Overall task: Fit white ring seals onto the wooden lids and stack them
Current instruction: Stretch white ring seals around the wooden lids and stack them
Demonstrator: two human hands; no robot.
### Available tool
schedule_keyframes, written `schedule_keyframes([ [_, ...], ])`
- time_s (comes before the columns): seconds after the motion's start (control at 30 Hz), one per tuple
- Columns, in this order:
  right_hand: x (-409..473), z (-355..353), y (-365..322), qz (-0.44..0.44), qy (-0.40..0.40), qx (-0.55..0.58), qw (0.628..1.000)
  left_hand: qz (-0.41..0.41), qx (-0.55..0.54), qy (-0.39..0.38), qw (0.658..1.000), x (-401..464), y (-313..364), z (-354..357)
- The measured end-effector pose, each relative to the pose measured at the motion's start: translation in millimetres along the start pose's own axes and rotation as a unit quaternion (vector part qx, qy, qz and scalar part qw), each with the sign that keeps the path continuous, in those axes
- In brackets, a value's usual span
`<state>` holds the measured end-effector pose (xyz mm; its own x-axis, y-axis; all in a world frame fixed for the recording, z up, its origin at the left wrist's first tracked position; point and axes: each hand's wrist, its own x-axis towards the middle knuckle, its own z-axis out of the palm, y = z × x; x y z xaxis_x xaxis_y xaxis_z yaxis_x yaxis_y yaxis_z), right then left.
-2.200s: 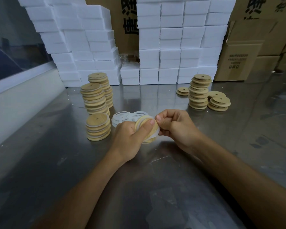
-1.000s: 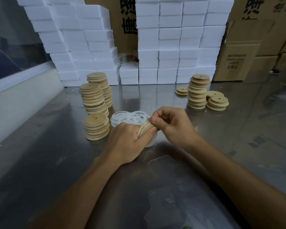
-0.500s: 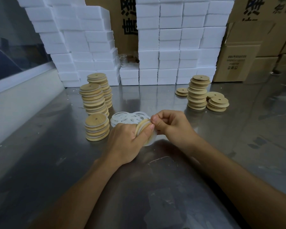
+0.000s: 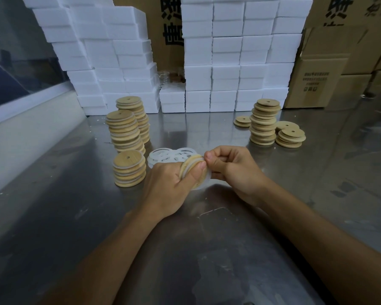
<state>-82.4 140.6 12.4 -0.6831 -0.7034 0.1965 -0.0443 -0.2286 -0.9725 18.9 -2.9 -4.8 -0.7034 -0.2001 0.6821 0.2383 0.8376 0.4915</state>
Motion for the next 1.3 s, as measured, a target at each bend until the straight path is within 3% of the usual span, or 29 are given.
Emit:
schedule_keyframes([
  [0.37,1,0,5,-0.015,-0.015,0.015,1.000,-0.001,-0.015,0.031,0.999,2,-3,2],
  [0.53,1,2,5,-0.016,0.013,0.019,1.000,0.002,-0.020,0.029,0.999,1,-2,1],
  [0.63,1,6,2,-0.056,0.032,-0.031,0.997,-0.013,-0.032,0.039,0.999,1,0,0],
  [0.73,-1,9,0,-0.122,0.038,-0.163,0.978,-0.024,-0.047,0.030,0.998,0,1,-1],
  [0.93,-7,9,-3,-0.187,-0.006,-0.310,0.932,-0.083,-0.056,-0.093,0.991,-1,-3,-5],
  [1.3,-1,5,1,-0.122,0.009,-0.217,0.969,-0.067,-0.036,-0.078,0.994,-1,-1,-4],
])
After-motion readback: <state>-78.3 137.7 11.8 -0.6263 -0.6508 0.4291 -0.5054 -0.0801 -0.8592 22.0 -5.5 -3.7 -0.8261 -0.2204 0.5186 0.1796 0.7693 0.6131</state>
